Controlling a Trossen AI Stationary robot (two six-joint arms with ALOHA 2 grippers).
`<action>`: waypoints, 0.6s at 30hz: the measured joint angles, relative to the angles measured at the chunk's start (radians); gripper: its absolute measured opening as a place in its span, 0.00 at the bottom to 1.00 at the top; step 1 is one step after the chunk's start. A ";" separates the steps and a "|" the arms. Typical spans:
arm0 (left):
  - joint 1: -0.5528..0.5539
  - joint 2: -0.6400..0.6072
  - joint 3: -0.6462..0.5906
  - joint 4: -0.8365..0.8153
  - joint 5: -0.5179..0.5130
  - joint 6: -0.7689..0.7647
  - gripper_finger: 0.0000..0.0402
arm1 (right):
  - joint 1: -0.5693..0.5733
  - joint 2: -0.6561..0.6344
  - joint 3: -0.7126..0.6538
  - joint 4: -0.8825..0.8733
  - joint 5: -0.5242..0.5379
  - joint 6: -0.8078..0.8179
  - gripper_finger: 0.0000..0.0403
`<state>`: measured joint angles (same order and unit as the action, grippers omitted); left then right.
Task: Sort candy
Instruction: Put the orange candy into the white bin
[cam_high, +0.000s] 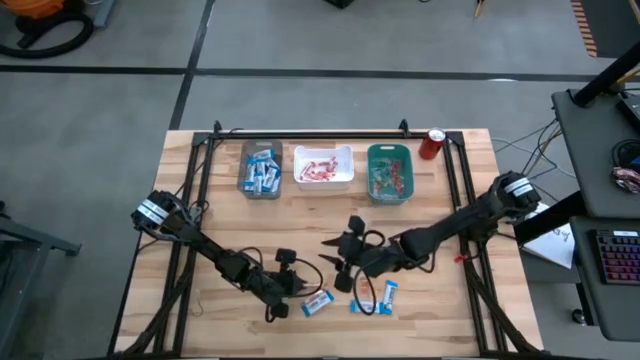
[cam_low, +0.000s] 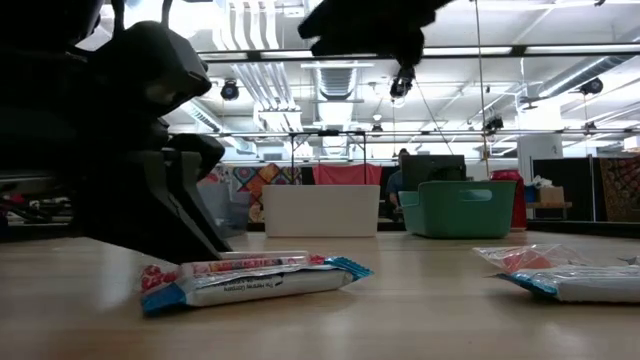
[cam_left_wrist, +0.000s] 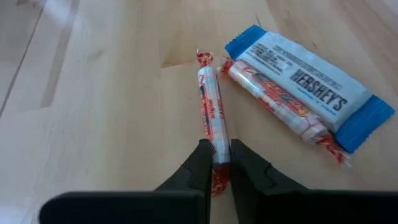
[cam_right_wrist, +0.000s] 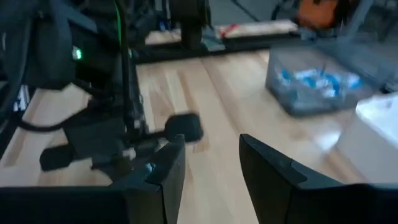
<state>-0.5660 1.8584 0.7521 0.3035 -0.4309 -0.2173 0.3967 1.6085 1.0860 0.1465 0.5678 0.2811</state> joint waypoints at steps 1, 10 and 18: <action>0.000 0.000 0.000 0.000 -0.003 -0.005 0.03 | -0.003 -0.002 0.001 0.014 0.000 -0.022 0.35; 0.002 -0.036 -0.013 -0.023 -0.061 -0.008 0.01 | -0.008 -0.051 0.001 0.157 -0.176 -0.278 0.33; -0.036 -0.193 -0.081 -0.008 -0.157 -0.050 0.00 | -0.051 -0.087 0.001 0.225 -0.347 -0.411 0.33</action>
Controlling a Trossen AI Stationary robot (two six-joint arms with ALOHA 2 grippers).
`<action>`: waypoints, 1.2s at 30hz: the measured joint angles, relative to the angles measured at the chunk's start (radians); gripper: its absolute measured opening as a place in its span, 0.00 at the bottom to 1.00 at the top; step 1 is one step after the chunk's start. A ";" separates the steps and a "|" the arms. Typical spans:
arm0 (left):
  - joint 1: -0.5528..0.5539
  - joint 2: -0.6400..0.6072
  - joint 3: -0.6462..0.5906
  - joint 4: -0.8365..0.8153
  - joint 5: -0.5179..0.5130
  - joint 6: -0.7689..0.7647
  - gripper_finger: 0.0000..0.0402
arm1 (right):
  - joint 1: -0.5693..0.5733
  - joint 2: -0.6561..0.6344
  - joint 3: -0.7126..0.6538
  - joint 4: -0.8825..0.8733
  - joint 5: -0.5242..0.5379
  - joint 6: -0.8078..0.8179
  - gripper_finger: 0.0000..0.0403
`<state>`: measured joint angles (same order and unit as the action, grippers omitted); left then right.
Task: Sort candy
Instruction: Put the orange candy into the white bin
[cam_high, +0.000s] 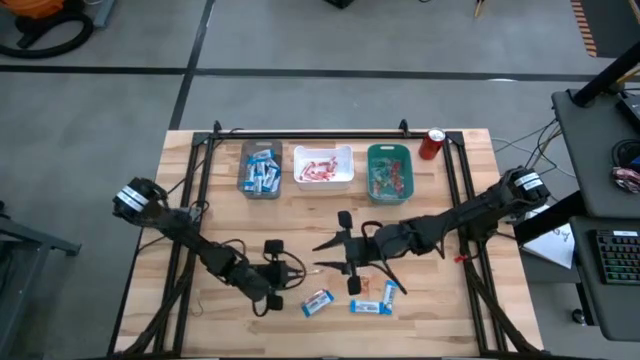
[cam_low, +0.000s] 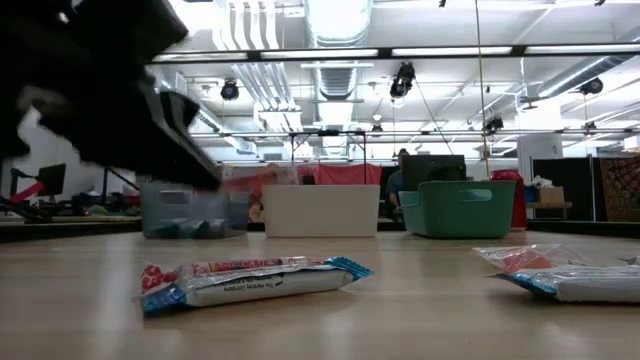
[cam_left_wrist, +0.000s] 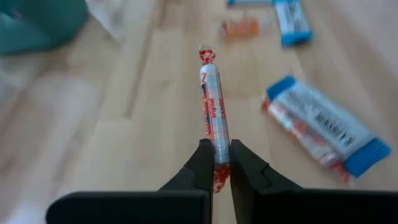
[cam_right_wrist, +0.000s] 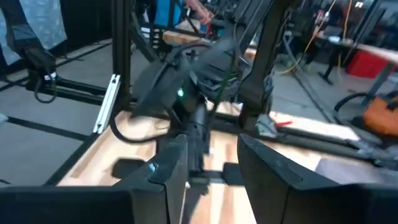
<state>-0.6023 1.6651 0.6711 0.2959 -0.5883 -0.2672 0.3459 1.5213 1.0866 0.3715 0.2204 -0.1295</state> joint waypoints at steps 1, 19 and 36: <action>-0.009 -0.025 -0.008 0.001 -0.023 0.000 0.00 | -0.002 -0.008 0.000 0.001 0.000 -0.016 0.33; -0.205 -0.364 -0.121 0.084 -0.348 0.025 0.00 | -0.020 -0.015 -0.148 0.248 -0.142 -0.082 0.33; -0.135 -0.206 -0.006 0.365 -0.392 0.364 0.01 | -0.065 0.119 -0.132 0.427 -0.141 -0.044 0.33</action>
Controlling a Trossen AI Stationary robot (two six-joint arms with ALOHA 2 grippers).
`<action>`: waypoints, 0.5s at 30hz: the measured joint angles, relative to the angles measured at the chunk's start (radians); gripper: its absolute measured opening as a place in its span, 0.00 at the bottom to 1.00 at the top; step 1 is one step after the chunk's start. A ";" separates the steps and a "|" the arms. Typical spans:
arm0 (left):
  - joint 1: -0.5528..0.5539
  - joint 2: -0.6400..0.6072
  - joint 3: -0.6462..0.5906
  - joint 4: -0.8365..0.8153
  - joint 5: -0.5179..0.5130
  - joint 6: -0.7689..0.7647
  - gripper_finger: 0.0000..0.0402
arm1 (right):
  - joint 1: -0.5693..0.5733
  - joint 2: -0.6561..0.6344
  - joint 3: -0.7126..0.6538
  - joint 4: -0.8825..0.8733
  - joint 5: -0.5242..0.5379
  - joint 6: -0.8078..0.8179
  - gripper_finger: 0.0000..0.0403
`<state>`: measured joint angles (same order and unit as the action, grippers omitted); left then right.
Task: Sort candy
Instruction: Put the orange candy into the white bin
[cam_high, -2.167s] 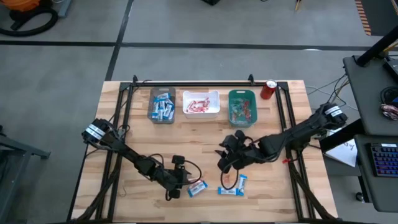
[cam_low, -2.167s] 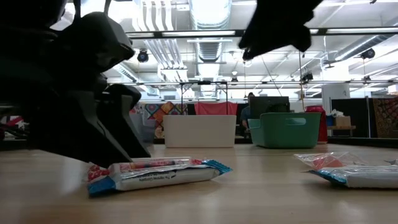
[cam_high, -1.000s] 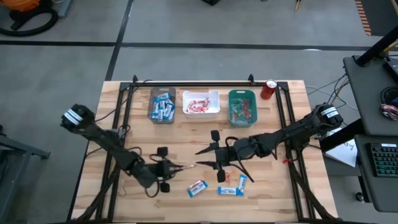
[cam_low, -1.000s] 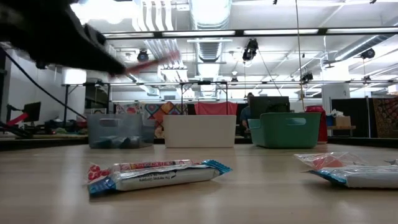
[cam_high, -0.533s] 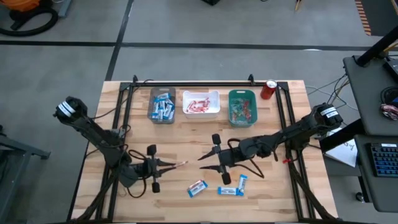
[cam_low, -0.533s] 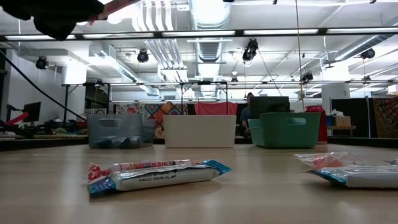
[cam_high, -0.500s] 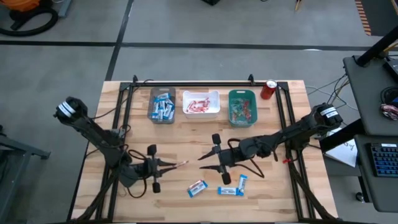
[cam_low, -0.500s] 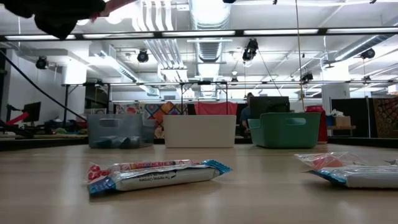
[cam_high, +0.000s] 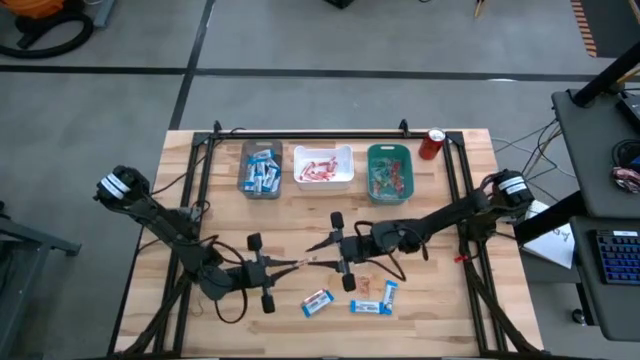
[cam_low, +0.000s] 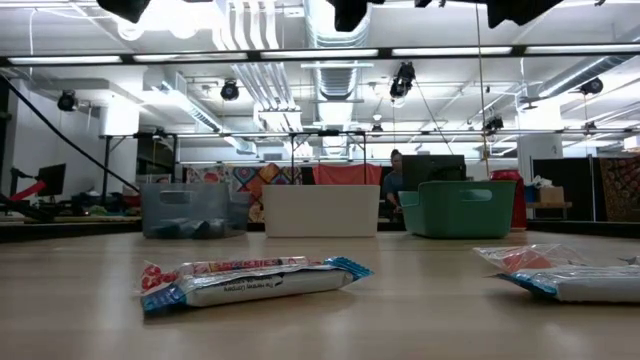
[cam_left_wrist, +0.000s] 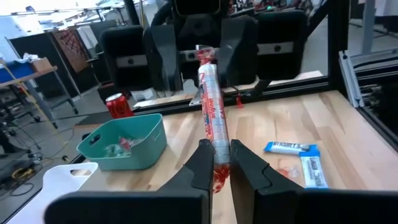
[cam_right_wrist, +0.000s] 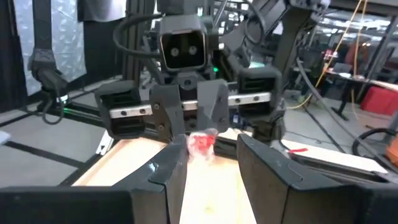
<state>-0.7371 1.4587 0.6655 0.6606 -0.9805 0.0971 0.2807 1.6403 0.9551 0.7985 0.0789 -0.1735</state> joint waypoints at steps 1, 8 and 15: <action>0.004 0.011 0.010 -0.001 0.000 0.000 0.01 | -0.003 0.006 0.006 -0.001 -0.001 0.005 0.33; 0.021 0.034 0.026 -0.005 0.000 0.010 0.01 | -0.004 0.045 0.035 -0.001 0.000 0.009 0.33; 0.020 0.033 0.026 -0.004 -0.003 0.011 0.02 | -0.004 0.046 0.035 -0.001 -0.002 0.042 0.20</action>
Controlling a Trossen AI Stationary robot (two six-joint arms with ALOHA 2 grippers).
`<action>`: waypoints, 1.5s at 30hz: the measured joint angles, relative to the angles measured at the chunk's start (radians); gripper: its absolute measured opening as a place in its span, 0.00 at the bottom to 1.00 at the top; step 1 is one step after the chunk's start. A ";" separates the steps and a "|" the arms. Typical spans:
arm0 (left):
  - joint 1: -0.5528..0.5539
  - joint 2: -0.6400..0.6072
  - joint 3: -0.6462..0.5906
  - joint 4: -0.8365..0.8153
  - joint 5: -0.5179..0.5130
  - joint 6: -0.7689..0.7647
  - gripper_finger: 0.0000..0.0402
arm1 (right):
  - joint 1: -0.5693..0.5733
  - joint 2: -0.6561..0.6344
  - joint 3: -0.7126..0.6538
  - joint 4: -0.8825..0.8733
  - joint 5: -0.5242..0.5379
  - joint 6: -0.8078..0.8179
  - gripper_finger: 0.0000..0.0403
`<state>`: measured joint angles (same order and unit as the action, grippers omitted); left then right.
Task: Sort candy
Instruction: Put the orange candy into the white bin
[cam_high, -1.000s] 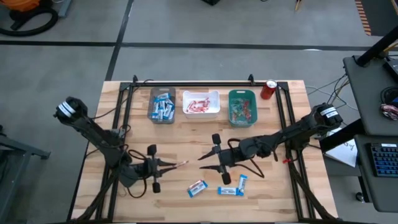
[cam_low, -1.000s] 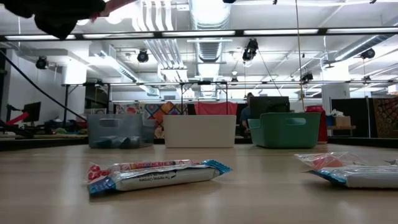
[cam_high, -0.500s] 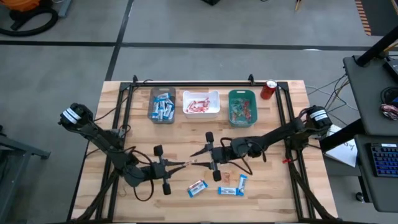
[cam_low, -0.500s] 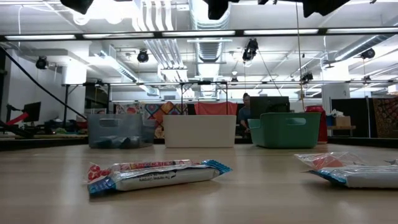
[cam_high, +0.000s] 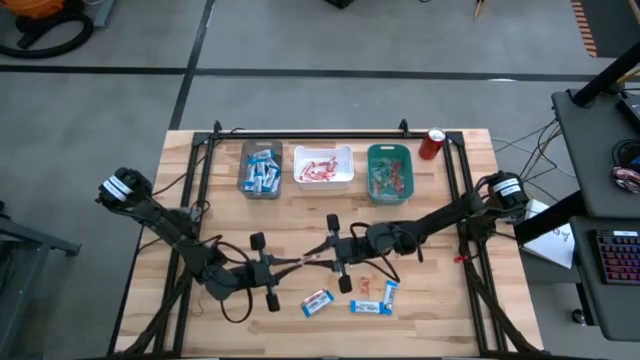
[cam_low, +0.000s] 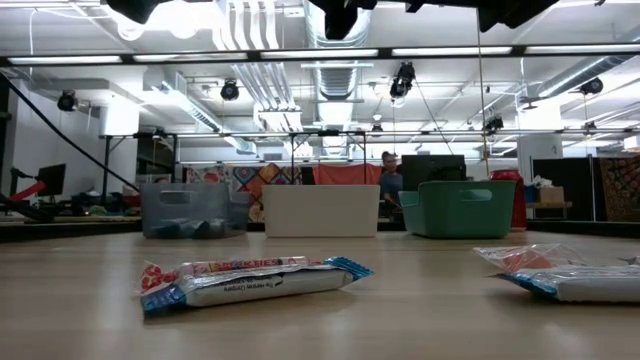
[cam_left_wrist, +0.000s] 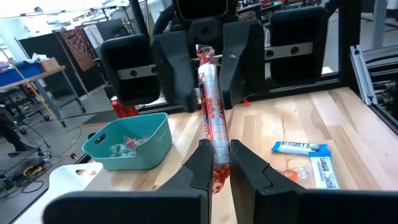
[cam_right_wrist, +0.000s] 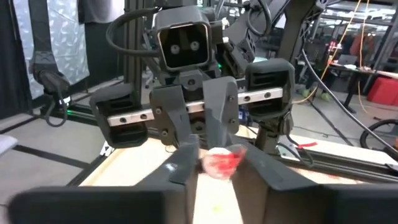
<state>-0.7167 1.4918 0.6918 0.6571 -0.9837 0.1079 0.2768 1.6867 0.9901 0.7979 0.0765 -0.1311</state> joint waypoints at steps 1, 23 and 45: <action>0.000 0.000 0.000 0.001 -0.001 0.000 0.02 | 0.000 0.000 0.000 0.000 -0.001 -0.001 0.15; 0.033 -0.229 0.000 -0.469 -0.003 -0.261 0.47 | -0.296 -0.069 0.152 -0.633 0.375 0.103 0.08; 0.038 -0.297 0.000 -0.816 0.007 -0.586 0.47 | -0.610 -0.009 0.189 -0.775 0.151 0.254 0.37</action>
<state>-0.6785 1.1952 0.6918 -0.1585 -0.9772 -0.4784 -0.3337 1.6774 1.1793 0.0232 0.2279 0.1230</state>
